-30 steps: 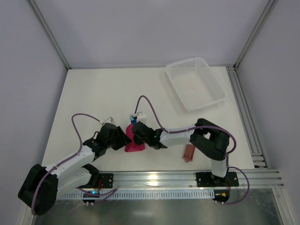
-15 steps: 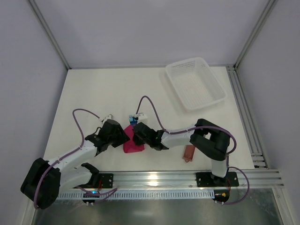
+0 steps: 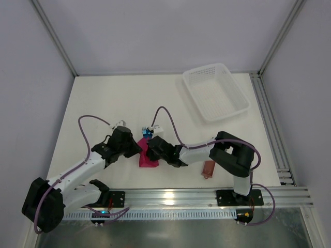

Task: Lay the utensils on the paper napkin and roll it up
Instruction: Roll the napkin at the center of the board.

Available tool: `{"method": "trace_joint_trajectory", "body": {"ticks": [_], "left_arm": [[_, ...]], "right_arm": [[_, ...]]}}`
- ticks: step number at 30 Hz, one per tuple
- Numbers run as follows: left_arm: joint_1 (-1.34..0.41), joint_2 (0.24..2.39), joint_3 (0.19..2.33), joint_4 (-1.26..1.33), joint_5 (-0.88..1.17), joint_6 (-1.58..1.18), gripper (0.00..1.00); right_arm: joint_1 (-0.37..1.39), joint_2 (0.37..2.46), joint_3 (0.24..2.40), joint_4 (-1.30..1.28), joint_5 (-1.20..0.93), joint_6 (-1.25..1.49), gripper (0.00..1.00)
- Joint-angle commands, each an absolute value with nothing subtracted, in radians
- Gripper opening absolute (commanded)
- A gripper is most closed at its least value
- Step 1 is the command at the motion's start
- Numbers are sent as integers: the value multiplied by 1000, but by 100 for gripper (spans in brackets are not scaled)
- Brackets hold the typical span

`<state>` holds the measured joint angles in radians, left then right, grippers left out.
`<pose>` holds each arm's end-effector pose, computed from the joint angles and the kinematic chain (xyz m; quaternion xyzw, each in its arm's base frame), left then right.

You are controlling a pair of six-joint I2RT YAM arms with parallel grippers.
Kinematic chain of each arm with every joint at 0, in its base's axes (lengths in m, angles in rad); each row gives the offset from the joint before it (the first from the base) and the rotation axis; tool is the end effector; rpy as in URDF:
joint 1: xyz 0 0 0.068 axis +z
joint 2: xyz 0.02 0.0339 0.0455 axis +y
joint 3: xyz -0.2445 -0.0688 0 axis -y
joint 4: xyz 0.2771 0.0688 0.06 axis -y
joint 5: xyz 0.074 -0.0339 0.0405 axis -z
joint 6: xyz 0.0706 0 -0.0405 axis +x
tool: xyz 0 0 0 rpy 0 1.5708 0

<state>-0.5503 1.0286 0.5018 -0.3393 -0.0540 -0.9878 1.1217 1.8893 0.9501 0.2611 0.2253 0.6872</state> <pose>0.2212 -0.1312 0.1254 -0.2127 0.9138 -0.2217 0.2655 0.1965 0.3713 0.0679 -0.1458 0.8857 0.2745 0.3448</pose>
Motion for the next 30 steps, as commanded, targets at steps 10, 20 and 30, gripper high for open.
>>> {"method": "trace_joint_trajectory", "body": {"ticks": [10, 20, 30], "left_arm": [[-551, 1136, 652, -291, 81, -1061, 0], [-549, 1238, 709, -302, 78, -1045, 3], [-549, 1335, 776, -313, 87, -988, 5]], "right_arm": [[1128, 1887, 813, 386, 167, 681, 4], [1123, 1858, 756, 480, 143, 692, 4], [1123, 1766, 713, 466, 178, 686, 4]]}}
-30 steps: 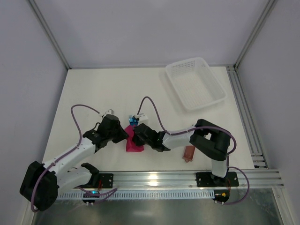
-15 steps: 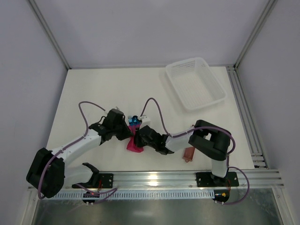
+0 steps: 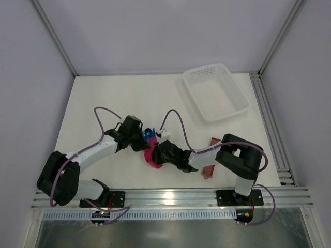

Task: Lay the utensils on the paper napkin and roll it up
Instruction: Roll the napkin at the center of the board.

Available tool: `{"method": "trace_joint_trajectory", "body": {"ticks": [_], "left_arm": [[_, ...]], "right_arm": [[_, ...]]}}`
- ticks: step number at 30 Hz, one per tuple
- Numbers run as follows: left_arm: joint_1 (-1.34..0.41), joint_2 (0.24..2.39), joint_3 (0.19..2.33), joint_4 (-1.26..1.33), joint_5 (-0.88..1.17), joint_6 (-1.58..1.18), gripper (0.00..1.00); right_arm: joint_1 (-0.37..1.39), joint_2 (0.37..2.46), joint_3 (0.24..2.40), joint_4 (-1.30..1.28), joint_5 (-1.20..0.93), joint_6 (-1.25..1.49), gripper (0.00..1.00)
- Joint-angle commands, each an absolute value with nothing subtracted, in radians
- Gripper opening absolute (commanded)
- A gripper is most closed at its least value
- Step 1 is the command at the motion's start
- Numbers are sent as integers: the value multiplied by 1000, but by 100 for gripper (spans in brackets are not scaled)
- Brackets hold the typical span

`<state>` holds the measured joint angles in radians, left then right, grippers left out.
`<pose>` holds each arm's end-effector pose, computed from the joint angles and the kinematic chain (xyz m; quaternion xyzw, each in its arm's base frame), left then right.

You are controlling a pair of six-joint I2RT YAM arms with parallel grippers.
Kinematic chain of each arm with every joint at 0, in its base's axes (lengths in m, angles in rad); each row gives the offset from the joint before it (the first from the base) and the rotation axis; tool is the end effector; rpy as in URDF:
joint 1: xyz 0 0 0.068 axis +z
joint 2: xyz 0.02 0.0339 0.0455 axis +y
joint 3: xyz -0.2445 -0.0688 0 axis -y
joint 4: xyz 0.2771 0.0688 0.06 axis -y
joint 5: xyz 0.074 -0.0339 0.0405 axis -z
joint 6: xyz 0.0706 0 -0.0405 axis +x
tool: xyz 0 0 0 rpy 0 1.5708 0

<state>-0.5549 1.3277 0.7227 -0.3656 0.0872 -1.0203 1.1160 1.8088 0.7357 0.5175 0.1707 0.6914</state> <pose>0.2557 -0.1658 0.1235 -0.2076 0.9316 -0.2387 0.1789 0.1797 0.3403 0.0605 -0.1430 0.8599 0.3344 0.3582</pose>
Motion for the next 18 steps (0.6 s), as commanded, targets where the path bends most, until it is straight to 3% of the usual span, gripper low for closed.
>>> {"method": "trace_joint_trajectory", "body": {"ticks": [1, 18], "left_arm": [[-549, 1339, 776, -314, 90, -985, 5], [-551, 1379, 729, -97, 227, -916, 6]], "right_arm": [[1123, 1760, 718, 436, 182, 687, 4], [1124, 1747, 670, 456, 150, 678, 4]]}}
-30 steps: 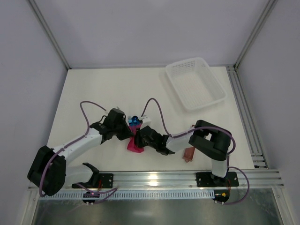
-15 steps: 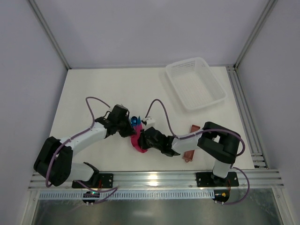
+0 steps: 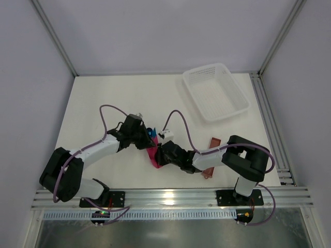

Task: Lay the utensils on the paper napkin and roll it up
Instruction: Roll the napkin at the center of the board.

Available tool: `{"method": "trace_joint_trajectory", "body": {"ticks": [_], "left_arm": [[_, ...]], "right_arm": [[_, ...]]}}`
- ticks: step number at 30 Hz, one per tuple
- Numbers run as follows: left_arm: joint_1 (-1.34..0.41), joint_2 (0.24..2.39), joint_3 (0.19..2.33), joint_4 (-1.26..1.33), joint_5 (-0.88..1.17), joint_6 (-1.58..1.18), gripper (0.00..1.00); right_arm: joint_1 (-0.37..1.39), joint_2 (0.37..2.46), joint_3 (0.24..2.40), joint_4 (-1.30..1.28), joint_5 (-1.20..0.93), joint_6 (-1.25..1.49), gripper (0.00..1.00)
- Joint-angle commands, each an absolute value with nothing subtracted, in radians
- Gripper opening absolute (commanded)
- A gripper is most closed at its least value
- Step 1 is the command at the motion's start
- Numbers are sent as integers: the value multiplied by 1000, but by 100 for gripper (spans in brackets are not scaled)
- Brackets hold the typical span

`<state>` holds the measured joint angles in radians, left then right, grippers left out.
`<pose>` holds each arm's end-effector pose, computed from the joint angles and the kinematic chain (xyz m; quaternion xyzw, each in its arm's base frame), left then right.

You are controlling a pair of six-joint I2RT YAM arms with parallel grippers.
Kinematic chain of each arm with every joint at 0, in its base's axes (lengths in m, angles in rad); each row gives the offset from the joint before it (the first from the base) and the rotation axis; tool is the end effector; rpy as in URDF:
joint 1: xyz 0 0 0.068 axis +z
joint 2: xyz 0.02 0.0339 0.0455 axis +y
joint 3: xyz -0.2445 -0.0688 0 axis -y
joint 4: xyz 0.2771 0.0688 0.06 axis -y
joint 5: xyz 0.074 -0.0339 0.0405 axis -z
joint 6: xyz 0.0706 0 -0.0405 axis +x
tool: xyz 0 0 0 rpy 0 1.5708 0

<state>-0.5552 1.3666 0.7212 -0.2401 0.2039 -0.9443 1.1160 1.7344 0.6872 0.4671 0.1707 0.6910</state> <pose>0.2631 -0.1800 0.1233 -0.1476 0.9259 -0.2979 0.1793 0.1735 0.3275 0.0661 -0.1453 0.8654 0.3256 0.3520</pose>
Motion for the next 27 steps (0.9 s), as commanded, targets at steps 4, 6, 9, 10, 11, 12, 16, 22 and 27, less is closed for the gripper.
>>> {"method": "trace_joint_trajectory", "body": {"ticks": [4, 6, 9, 10, 11, 12, 16, 22, 27], "left_arm": [[-551, 1413, 732, -52, 264, -891, 6], [-551, 1431, 733, -32, 285, -877, 6], [-551, 1445, 718, -5, 305, -864, 6], [-551, 1453, 716, 20, 320, -859, 6], [-551, 1457, 713, 29, 328, -856, 6], [-551, 1462, 710, 37, 331, -845, 7], [-551, 1508, 718, 29, 316, -828, 7], [-551, 1558, 732, 46, 319, -824, 7], [-551, 1594, 738, 55, 325, -822, 7]], "right_arm": [[1124, 1755, 667, 459, 152, 678, 4], [1124, 1758, 664, 465, 150, 680, 4], [1124, 1759, 661, 469, 153, 678, 4], [1124, 1759, 661, 469, 153, 677, 4], [1126, 1758, 661, 469, 156, 675, 4], [1124, 1756, 661, 469, 156, 673, 4], [1124, 1737, 663, 448, 169, 672, 4], [1124, 1622, 634, 362, 228, 680, 11], [1124, 1560, 572, 341, 245, 701, 25]]}}
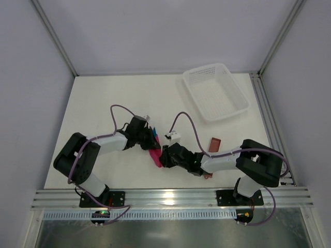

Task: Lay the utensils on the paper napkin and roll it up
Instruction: Roll the napkin at the center of the board.

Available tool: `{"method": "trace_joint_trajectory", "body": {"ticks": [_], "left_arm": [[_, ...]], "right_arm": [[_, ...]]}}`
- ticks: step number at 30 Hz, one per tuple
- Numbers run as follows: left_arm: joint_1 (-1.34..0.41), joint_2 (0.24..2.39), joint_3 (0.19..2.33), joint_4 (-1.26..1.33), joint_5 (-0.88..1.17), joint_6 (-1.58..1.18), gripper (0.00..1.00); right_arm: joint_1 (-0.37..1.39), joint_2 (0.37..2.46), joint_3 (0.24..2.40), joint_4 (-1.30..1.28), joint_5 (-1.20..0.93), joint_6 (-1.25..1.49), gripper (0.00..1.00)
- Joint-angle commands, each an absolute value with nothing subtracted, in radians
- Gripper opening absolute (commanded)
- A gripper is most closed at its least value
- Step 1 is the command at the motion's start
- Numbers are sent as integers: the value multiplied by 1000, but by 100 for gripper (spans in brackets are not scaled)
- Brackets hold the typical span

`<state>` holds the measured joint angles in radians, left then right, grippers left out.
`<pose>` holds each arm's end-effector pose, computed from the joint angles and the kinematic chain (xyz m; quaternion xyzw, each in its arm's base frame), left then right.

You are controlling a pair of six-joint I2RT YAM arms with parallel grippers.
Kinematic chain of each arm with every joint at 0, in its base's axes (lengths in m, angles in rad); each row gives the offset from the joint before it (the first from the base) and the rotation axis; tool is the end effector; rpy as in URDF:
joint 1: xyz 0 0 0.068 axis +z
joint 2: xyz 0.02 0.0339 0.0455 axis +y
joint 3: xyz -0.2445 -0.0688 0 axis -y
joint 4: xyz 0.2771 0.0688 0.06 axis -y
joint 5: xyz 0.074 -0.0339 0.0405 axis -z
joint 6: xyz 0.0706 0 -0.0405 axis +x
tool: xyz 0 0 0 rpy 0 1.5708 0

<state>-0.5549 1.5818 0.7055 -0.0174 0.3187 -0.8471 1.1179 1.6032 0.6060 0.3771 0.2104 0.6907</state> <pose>0.2727 -0.1950 0.0735 -0.0834 0.9290 -0.3259 0.1541 0.1643 0.3039 0.0746 -0.1405 0.8743 0.3000 0.3548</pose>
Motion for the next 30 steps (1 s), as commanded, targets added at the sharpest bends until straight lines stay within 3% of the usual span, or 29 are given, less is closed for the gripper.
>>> {"method": "trace_joint_trajectory", "body": {"ticks": [1, 7, 12, 30], "left_arm": [[-551, 1594, 738, 57, 328, -822, 7], [-551, 1601, 736, 58, 325, -818, 7], [-551, 1612, 742, 58, 325, -818, 7], [-552, 1641, 747, 60, 330, -822, 7]], "right_arm": [[1123, 1534, 562, 345, 250, 703, 31], [1126, 1425, 506, 390, 227, 661, 43], [1126, 1381, 506, 429, 198, 614, 47], [1124, 1574, 643, 414, 242, 575, 48]]}}
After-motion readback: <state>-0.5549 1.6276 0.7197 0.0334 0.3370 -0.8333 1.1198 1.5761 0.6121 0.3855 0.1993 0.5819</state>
